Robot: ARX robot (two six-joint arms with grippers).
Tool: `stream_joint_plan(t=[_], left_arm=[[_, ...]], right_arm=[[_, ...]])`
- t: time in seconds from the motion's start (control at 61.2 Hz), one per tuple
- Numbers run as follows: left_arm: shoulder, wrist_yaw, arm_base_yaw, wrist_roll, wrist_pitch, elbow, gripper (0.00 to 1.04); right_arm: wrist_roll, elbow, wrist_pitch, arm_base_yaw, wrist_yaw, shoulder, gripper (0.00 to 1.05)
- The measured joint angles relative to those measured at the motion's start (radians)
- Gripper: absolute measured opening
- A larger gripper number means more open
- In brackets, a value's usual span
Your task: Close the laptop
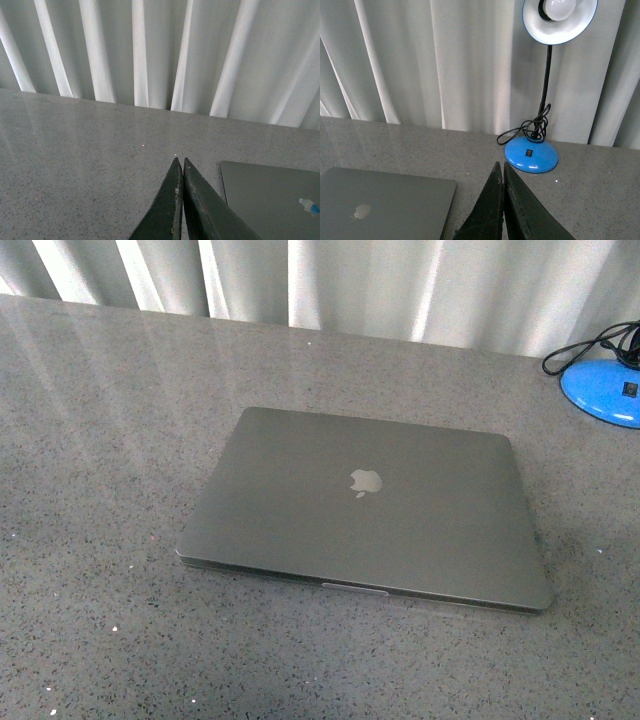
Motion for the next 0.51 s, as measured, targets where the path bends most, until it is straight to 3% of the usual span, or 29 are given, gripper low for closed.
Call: stream_joint_plan(t=[0.506], left_arm=[[-0.198,0.000,0.000,0.000,-0.195,0.000,0.04]], right_arm=[[0.000,0.000,-0.173,0.000,0.000,-0.176,0.01]])
